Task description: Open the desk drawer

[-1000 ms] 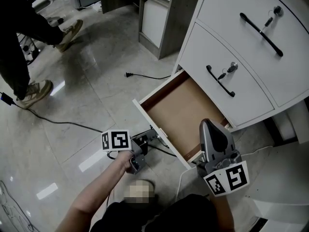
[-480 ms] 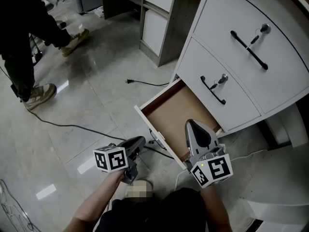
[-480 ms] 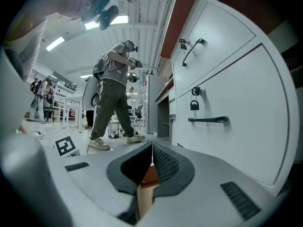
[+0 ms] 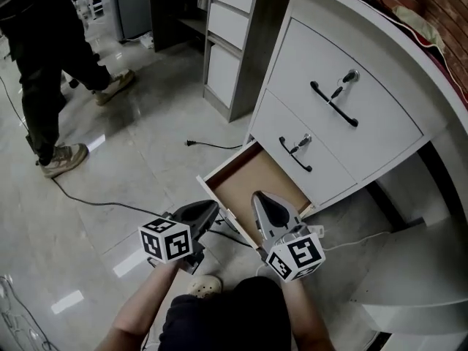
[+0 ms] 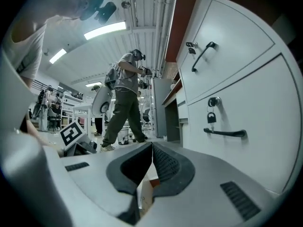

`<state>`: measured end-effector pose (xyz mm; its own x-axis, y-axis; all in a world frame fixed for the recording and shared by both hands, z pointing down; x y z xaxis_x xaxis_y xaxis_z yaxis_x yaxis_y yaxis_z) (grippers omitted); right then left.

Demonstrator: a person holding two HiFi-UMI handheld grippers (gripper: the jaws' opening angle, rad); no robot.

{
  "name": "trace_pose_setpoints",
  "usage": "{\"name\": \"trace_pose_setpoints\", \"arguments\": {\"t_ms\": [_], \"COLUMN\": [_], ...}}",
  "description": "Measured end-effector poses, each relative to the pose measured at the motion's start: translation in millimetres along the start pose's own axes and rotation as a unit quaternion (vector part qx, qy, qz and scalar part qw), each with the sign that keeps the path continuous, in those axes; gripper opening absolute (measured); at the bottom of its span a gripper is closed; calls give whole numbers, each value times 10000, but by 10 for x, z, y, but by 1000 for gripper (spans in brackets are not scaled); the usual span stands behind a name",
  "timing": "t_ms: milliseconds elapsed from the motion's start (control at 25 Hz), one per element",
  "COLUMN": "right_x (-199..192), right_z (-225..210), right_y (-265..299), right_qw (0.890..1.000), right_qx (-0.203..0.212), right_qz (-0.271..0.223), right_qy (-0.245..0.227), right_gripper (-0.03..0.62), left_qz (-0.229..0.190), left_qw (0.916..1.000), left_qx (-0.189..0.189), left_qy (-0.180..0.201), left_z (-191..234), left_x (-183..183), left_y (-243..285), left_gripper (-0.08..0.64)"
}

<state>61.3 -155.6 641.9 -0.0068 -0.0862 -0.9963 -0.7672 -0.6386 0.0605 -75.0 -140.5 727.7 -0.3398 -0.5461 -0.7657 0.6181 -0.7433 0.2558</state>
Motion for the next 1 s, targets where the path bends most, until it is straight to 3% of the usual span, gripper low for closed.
{"name": "trace_pose_setpoints", "arguments": {"t_ms": [160, 440, 640, 800, 880, 1000], "right_x": [232, 717, 997, 1042, 1018, 997], "right_z": [169, 192, 263, 307, 281, 272], "right_y": [-57, -313, -528, -660, -714, -714], "right_qw": [9992, 10000, 9997, 9983, 9950, 9928], "right_qx": [406, 23, -57, -121, -196, -307], "right_qz": [-55, -43, -104, -216, -381, -454], "right_qy": [38, 13, 201, 529, 898, 1061], "right_gripper": [18, 18, 18, 18, 18, 18], "left_qz": [-193, -549, -883, -955, -1049, -1183], "left_qw": [9997, 9901, 9858, 9695, 9681, 9704], "left_qx": [-125, -115, -215, 206, 226, 224], "left_qy": [126, 1283, 1415, 2248, 2264, 2094], "left_z": [-262, -984, -1457, -1647, -1687, -1695], "left_x": [267, 833, 1082, 1200, 1269, 1344], "left_y": [-40, -141, -276, -298, -289, -317], "left_gripper": [38, 38, 38, 37, 37, 37]}}
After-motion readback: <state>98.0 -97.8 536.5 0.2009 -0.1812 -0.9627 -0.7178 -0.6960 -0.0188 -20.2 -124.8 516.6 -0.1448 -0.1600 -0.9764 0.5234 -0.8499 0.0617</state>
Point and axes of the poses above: the fingertips, and each gripper's own axes: y forward along the fingers, z to its left, x out of its top, the point moved 4 cm from there along -y, backward along the fingers, and after that the axes turned 3 degrees about x, right-handed, at the moved point
